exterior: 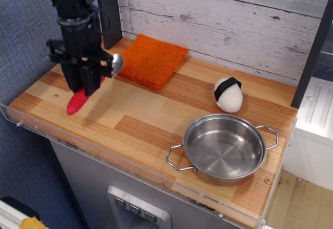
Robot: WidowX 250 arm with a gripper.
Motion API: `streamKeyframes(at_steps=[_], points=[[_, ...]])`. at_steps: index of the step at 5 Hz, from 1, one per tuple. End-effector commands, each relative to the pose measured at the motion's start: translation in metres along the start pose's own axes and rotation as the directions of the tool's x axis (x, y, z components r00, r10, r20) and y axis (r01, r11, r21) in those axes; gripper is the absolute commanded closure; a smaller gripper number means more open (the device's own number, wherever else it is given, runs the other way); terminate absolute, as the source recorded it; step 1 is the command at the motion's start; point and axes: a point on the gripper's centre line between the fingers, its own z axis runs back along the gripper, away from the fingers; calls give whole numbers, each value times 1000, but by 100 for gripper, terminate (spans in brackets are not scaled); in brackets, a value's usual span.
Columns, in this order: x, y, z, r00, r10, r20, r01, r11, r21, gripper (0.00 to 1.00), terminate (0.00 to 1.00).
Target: Move the spoon to the front of the board.
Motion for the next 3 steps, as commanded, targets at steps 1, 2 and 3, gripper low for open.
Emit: streamKeyframes(at_steps=[1,2,3], points=[[2,6,5,999,-42,-9,42,998,47,100,0],[3,7,1,998,-56,-31,57,997,47,100,0],[4,4,-10,995,-77,-66,81,996,48,100,0]])
